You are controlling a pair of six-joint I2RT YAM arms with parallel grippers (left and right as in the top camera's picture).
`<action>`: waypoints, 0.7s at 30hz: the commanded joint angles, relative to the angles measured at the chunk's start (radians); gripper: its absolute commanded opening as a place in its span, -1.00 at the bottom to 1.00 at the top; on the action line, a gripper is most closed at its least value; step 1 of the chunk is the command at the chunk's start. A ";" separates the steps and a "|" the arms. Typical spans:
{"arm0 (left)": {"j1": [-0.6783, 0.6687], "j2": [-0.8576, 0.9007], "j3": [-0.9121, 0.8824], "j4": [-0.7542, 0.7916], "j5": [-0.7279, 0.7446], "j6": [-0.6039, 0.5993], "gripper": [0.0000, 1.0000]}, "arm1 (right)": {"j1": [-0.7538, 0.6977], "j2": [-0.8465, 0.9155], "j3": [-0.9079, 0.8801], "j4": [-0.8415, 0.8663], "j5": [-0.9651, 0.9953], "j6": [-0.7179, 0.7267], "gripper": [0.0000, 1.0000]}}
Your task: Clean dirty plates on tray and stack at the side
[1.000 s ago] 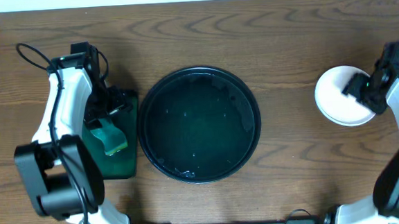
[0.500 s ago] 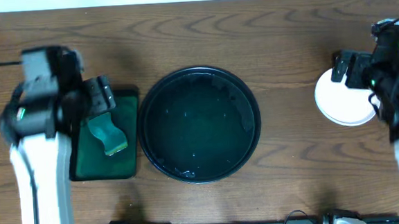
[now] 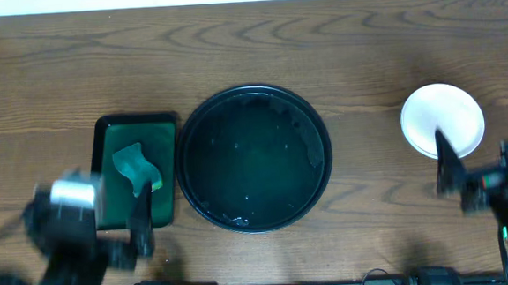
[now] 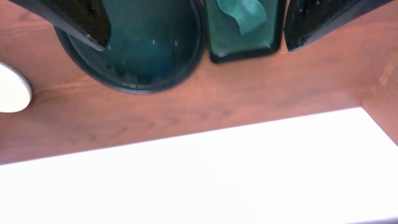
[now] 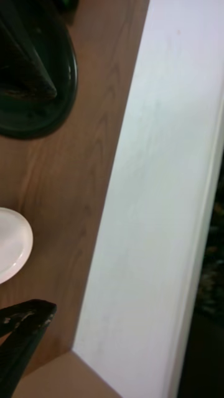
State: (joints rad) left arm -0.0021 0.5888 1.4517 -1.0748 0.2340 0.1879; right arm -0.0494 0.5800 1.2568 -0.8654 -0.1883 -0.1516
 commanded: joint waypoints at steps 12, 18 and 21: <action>-0.004 -0.195 0.008 -0.136 0.013 0.040 0.85 | 0.008 -0.155 0.006 -0.292 -0.125 -0.036 0.99; -0.004 -0.194 0.006 -0.185 0.013 0.040 0.85 | 0.008 -0.155 0.005 -0.306 -0.128 0.011 0.99; -0.004 -0.194 0.006 -0.247 0.013 0.040 0.85 | 0.008 -0.155 0.005 -0.354 -0.128 0.027 0.98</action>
State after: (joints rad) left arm -0.0021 0.3954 1.4563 -1.2934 0.2348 0.2150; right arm -0.0490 0.4286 1.2594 -1.1995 -0.3008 -0.1570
